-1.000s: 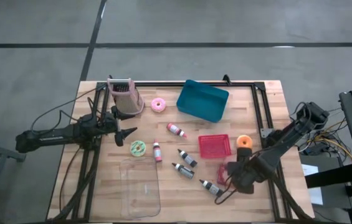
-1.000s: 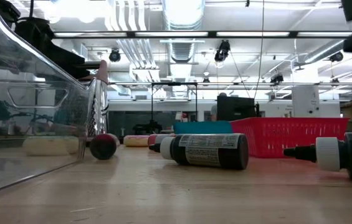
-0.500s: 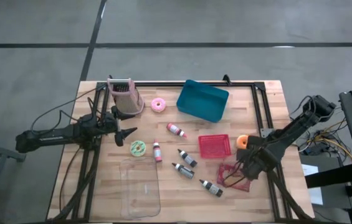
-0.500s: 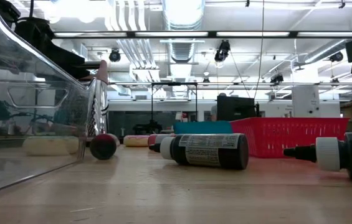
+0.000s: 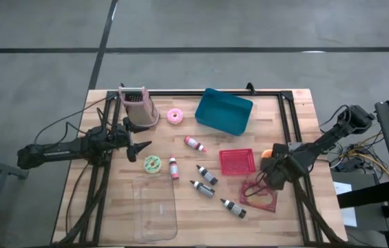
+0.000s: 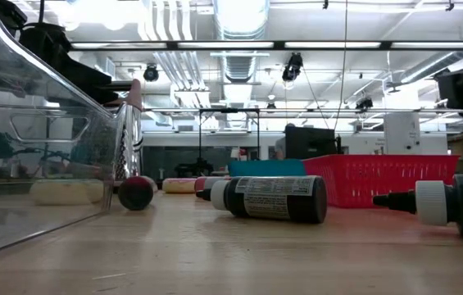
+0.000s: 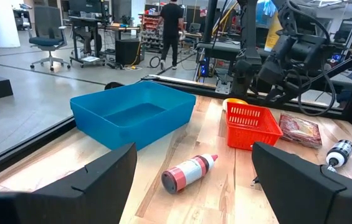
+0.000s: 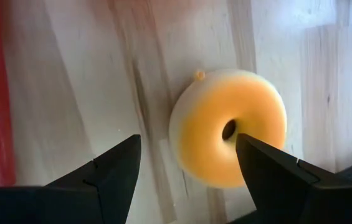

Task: Pick & Place Food Item
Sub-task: Put the black donut into the red basket

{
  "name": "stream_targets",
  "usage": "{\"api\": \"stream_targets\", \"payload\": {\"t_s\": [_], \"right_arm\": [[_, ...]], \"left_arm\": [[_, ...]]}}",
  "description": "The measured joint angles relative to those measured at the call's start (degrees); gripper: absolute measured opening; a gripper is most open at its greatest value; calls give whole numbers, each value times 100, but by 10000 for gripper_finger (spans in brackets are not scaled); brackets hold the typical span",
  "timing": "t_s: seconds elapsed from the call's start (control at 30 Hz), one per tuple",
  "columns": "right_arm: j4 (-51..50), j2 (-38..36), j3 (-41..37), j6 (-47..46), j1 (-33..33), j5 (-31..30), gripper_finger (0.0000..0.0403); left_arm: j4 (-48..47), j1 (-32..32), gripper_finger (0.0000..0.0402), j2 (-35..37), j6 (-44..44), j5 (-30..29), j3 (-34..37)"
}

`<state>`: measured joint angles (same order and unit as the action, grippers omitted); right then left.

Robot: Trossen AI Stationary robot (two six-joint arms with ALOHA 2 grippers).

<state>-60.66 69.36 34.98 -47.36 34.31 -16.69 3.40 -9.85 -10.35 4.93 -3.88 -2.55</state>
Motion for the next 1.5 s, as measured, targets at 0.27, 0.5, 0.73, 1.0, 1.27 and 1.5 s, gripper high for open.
{"api": "stream_targets", "payload": {"t_s": [0.27,0.5,0.73,1.0,1.27,1.5], "right_arm": [[465,0,-155,520,-396,70,258],[662,2,-507,561,-529,274,258],[1029,0,-716,416,-527,316,235],[1167,4,-735,152,-529,258,130],[1167,2,-729,-172,-527,460,18],[1154,2,-686,-371,-467,755,14]], "left_arm": [[0,0,326,0,21,1,0],[2,-2,326,0,22,-2,0],[0,-2,326,0,22,-2,0],[0,-2,326,0,22,-2,0],[0,-2,326,0,22,-3,0],[0,-1,326,0,22,-3,0]]}}
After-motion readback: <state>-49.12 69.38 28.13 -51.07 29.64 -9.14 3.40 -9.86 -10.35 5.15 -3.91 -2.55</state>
